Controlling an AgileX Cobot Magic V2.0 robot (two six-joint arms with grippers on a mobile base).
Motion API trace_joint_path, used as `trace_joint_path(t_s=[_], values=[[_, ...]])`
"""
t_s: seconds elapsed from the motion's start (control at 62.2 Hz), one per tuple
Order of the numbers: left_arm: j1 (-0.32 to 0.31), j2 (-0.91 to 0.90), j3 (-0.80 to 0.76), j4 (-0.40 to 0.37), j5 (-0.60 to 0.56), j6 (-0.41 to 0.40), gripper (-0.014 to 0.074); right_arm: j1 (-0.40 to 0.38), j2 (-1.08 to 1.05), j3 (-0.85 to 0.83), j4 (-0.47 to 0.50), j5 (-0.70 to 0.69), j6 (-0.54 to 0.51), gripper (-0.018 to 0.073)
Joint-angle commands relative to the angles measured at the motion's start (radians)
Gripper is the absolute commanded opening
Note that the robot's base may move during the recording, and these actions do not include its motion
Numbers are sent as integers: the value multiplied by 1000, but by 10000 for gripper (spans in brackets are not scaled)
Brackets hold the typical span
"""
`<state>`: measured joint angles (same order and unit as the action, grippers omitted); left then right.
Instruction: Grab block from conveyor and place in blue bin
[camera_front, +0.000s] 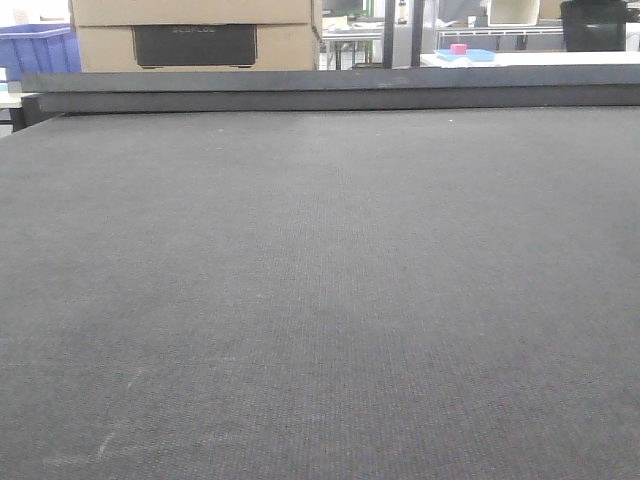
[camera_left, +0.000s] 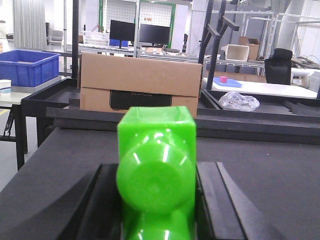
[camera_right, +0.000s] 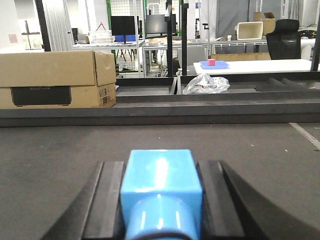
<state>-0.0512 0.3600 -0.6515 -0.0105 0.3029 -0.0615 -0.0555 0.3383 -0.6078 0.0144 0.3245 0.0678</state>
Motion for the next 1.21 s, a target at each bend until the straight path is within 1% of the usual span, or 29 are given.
trace_joint_path(t_s=[0.0, 1.189], values=[[-6, -6, 2, -6, -14, -2, -111, -2, -3, 5, -1, -27, -7, -162], [-6, -6, 2, -6, -14, -2, -111, -2, -3, 5, -1, -27, -7, -162]])
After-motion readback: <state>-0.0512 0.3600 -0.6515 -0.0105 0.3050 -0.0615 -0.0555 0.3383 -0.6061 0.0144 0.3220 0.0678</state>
